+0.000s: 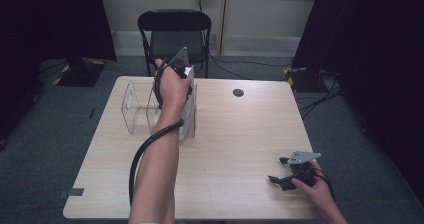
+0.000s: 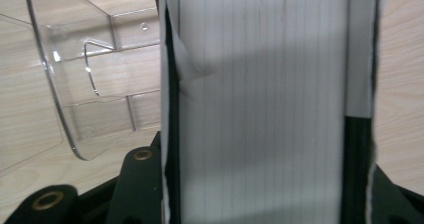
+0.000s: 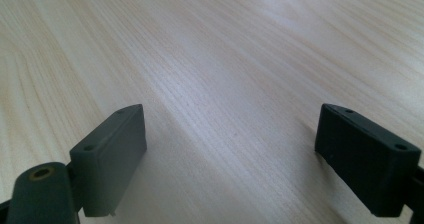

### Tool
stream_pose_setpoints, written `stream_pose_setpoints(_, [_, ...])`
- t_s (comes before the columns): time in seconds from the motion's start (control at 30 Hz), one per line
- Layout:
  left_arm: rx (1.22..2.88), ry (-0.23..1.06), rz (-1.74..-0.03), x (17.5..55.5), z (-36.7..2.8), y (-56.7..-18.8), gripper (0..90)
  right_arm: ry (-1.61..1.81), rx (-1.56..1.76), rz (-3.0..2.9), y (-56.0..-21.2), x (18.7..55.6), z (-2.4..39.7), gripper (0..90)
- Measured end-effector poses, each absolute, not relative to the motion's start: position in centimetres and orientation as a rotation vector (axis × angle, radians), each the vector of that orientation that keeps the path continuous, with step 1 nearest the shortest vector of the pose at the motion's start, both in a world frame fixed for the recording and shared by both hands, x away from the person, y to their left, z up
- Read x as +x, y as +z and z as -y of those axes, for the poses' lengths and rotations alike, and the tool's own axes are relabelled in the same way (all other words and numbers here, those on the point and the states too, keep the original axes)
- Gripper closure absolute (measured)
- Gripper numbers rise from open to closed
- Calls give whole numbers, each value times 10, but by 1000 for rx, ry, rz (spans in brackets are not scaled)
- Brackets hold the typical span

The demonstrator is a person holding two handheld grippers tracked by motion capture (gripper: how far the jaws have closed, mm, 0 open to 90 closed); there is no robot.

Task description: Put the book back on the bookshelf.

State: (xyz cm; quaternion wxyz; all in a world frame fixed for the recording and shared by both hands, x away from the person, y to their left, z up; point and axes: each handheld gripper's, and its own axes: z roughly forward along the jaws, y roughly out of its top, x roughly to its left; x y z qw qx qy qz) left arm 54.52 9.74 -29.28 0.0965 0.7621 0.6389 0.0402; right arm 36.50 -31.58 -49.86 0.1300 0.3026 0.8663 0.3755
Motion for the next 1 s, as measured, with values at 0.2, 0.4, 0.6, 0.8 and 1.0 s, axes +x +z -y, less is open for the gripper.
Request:
stream_pose_setpoints(0.2, [2252, 123, -1902, 547, -95, -297, 529, 1091, 880, -2518, -499, 365, 316, 125])
stream_pose_setpoints(0.4, [2242, 130, -1904, 548, -93, -299, 529, 1091, 880, -2518, -499, 365, 316, 125])
stream_pose_setpoints(0.6, [2221, 161, -1906, 551, -91, -299, 529, 1091, 879, -2517, -499, 365, 316, 125])
stream_pose_setpoints(0.8, [2183, 169, -1919, 551, -93, -304, 529, 1092, 882, -2517, -499, 365, 316, 125])
stream_pose_setpoints(1.0, [2174, 188, -1915, 548, -94, -308, 522, 1092, 880, -2518, -499, 365, 316, 125])
